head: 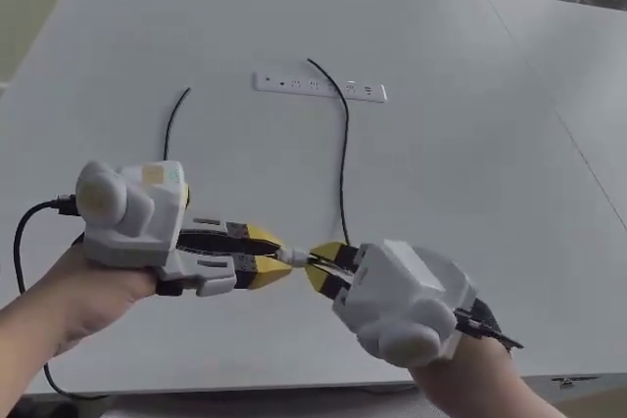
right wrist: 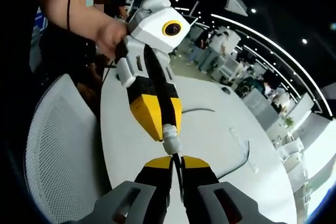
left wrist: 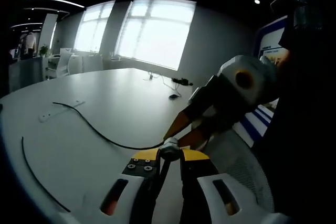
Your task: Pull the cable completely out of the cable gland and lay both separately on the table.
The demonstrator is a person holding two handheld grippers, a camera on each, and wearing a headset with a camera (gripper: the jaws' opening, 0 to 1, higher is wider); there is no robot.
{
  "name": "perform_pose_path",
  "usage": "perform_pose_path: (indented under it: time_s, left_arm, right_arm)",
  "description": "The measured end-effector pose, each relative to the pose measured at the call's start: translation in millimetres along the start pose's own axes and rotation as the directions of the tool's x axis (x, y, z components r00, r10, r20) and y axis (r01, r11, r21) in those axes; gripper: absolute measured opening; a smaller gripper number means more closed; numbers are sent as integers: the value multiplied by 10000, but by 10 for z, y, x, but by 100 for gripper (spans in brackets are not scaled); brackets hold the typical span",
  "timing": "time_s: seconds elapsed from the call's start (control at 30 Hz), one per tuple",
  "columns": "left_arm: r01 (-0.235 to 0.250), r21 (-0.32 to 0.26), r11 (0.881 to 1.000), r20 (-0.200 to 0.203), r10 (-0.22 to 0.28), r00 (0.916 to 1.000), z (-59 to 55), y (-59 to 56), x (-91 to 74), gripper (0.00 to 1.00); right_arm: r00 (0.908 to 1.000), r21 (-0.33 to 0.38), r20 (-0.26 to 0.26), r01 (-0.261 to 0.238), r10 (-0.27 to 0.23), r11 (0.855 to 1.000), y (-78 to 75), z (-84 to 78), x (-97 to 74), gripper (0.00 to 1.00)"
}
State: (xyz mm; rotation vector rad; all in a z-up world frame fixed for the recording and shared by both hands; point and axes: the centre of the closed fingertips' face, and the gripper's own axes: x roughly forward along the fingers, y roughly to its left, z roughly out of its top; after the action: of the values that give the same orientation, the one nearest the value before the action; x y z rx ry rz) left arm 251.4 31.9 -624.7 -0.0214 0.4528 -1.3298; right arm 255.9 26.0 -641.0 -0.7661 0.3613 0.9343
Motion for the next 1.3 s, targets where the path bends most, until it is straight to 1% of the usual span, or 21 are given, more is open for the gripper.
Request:
perform_pose_path:
  time_s: [0.03, 0.07, 0.1, 0.2, 0.57, 0.63, 0.7, 0.73, 0.9, 0.93, 0.97, 1.0, 1.07, 1.2, 1.23, 1.27, 1.3]
  left_arm:
    - [12, -33, 10000, -45, -12, 10000, -6, -4, 5, 15]
    - [-22, -21, 10000, -56, 22, 10000, -11, -6, 6, 15]
    - [-41, -11, 10000, -45, 41, 10000, -10, -6, 5, 15]
    - [-34, 0, 10000, -99, 34, 9999, -26, -18, -1, 15]
    - [-15, -29, 10000, -211, 15, 9998, -45, -48, 4, 15]
    - [-48, -24, 10000, -220, 47, 9997, -47, -47, 0, 15]
    - [-51, -56, 10000, -202, 49, 9998, -45, -50, -6, 15]
    - [-59, -84, 9999, -184, 58, 9998, -42, -52, -6, 15]
    - [-76, -67, 9999, -250, 74, 9997, -58, -74, 9, 15]
    - [-77, -65, 9999, -253, 76, 9997, -58, -75, 12, 15]
    - [-80, -109, 9999, -231, 78, 9997, -53, -76, 12, 15]
    - [-81, -144, 9999, -212, 78, 9997, -49, -76, 12, 15]
    - [-104, -175, 9998, -194, 101, 9998, -44, -69, 9, 15]
    - [-118, -221, 9997, -173, 114, 9998, -40, -73, 0, 15]
    - [-125, -233, 9997, -161, 121, 9998, -39, -74, -2, 15]
    - [-118, -247, 9996, -150, 114, 9998, -39, -76, -3, 15]
    - [-97, -294, 9995, -113, 94, 9999, -34, -81, -3, 15]
  right_arm:
    - [10000, -52, 13, 15, -15, 10000, 17, 12, 4, 1]
    - [9998, -179, -144, 97, -100, 9998, 7, -7, 7, 1]
    - [9998, -174, -163, 126, -129, 9998, 9, 0, 9, 1]
    - [9999, 123, -148, 64, -62, 9999, 16, -17, 7, 0]
    - [9998, 391, -76, -184, 187, 9991, 38, -40, -9, 0]
    - [9997, 452, -180, -157, 165, 9989, 29, -79, -12, 0]
    - [9998, 845, -117, -138, 148, 9963, 13, -105, -27, 0]
    - [9998, 932, -123, -118, 130, 9956, 3, -122, -33, 0]
    - [9996, 1162, -257, -102, 132, 9932, 6, -218, -33, 0]
    - [9994, 1271, -319, -76, 117, 9919, 1, -237, -36, 0]
    - [9996, 1615, -283, -29, 76, 9869, -8, -245, -41, 0]
    - [9997, 1727, -252, -16, 61, 9850, -17, -249, -44, 0]
    - [9993, 1729, -378, 55, 10, 9849, -32, -300, -42, 0]
    - [9985, 2186, -537, 177, -61, 9756, -61, -416, -40, 0]
    - [9980, 2387, -622, 237, -91, 9708, -69, -457, -42, 0]
    - [9977, 2444, -679, 219, -54, 9694, -70, -489, -39, 0]
    - [9970, 2851, -765, 303, -88, 9580, -78, -535, -37, 0]
